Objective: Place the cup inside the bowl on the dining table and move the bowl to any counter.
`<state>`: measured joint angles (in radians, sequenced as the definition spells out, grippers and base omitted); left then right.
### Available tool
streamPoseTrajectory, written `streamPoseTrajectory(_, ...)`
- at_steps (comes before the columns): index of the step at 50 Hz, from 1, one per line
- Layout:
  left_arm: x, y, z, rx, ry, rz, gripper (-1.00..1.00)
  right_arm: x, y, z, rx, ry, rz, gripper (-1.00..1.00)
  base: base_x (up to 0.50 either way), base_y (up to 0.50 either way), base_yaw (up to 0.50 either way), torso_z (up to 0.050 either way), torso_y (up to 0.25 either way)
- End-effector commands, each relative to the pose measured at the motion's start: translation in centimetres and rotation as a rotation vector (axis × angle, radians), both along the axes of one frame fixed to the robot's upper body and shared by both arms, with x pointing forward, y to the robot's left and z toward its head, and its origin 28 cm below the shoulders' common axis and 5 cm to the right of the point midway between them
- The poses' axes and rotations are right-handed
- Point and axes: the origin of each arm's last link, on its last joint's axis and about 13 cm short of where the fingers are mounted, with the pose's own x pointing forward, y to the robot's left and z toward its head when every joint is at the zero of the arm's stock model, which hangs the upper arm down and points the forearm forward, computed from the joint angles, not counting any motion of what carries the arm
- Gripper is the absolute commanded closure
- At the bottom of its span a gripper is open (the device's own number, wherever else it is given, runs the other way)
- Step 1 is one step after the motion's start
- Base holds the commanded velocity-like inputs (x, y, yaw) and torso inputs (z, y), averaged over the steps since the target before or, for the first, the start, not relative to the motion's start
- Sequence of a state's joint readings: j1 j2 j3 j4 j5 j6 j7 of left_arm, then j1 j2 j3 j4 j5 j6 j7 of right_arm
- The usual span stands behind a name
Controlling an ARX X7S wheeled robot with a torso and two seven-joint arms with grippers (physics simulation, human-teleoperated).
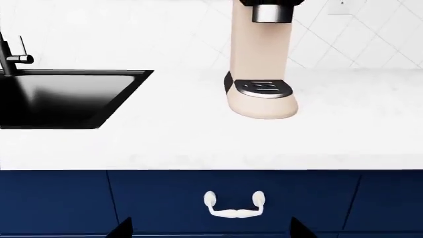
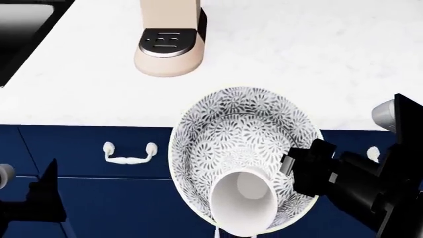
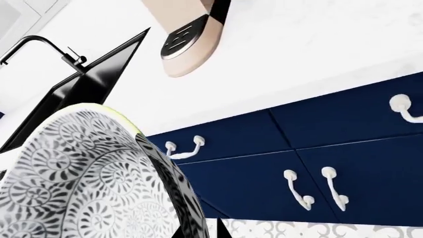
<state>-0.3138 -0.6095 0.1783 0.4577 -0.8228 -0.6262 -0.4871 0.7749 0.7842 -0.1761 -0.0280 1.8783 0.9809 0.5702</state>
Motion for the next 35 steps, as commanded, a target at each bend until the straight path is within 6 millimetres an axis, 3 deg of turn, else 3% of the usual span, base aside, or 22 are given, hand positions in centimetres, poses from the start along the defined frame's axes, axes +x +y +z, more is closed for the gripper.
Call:
streamPoseTrajectory(1, -0.16, -0.1, 0.41, 0.003, -0.015, 0.001, -1.0, 0.08, -0.04, 0.31, 0.009, -0.014, -0.011, 1.0, 0.27, -0.17, 0.0, 0.0, 0.01)
streamPoseTrajectory(22, -0.41, -0.01, 0.56, 0.029, -0.019, 0.003, -1.0, 0.46, 0.15, -0.05, 0.005, -0.004, -0.001, 1.0, 0.28, -0.17, 0.0, 0.0, 0.0)
streamPoseTrajectory(35, -0.54, 0.1, 0.56, 0.028, -0.022, 0.003, -1.0, 0.47, 0.1, -0.3, 0.004, -0.003, -0.002, 1.0, 0.48, -0.16, 0.0, 0.0, 0.002)
